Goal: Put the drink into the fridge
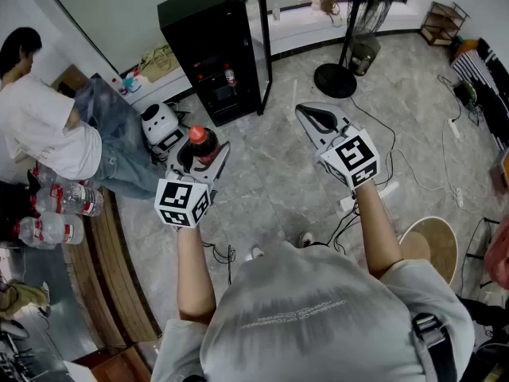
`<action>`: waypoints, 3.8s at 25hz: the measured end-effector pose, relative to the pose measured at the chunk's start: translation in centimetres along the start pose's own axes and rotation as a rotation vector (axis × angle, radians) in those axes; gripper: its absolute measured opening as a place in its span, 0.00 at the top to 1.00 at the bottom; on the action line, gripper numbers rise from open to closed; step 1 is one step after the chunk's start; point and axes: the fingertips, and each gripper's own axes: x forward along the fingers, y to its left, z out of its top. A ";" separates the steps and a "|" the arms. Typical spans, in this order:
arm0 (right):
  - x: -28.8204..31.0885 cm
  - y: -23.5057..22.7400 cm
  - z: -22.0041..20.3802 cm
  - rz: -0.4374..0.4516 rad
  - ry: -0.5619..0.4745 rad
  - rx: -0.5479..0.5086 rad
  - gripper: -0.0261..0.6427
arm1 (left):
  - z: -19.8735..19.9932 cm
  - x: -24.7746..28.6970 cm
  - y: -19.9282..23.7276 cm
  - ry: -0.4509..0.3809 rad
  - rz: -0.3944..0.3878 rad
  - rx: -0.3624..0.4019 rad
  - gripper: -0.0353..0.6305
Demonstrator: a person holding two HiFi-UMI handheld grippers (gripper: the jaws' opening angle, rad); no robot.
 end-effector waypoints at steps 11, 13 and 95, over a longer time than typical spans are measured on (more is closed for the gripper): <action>-0.5 -1.4 -0.2 -0.017 -0.039 0.027 0.96 | -0.3 0.9 -0.4 0.016 0.002 0.014 0.48; -0.5 -1.8 -0.4 -0.021 -0.037 0.028 0.96 | -0.3 1.1 -0.5 0.019 0.004 0.016 0.48; 56.5 -37.5 -23.7 0.104 0.210 0.232 0.96 | -24.4 60.9 45.6 0.221 0.176 -0.191 0.48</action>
